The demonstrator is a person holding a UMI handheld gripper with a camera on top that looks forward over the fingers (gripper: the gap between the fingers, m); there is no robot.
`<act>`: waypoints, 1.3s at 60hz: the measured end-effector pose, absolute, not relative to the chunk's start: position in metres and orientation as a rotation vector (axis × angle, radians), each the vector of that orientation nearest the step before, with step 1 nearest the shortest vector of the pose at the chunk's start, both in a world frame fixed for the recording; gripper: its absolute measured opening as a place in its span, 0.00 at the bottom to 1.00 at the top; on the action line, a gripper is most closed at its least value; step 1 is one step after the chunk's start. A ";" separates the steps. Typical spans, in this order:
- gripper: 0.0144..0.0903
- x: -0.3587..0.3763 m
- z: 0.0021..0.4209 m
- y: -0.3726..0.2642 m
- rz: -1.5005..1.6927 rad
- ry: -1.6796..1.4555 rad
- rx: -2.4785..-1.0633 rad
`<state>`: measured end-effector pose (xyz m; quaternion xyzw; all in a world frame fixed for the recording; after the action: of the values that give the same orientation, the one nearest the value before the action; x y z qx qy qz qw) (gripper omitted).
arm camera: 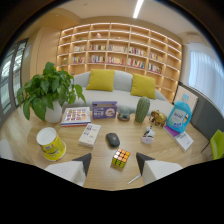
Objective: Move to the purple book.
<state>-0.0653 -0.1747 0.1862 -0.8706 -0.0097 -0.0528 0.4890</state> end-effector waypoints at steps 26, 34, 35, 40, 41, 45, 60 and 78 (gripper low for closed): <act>0.93 0.034 0.176 -0.220 -0.188 0.016 -2.148; 0.93 0.111 0.163 -0.226 -0.273 0.061 -2.168; 0.93 0.121 0.161 -0.226 -0.285 0.067 -2.170; 0.93 0.170 0.154 -0.223 -0.334 0.099 -2.180; 0.93 0.180 0.151 -0.222 -0.341 0.105 -2.182; 0.93 0.218 0.143 -0.211 -0.367 0.131 -2.190; 0.93 0.333 0.119 -0.143 -0.422 0.179 -2.169; 0.93 0.403 0.077 -0.078 -0.417 0.205 -2.180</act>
<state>0.4031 -0.0779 0.0774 -0.8780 0.0828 -0.1677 0.4406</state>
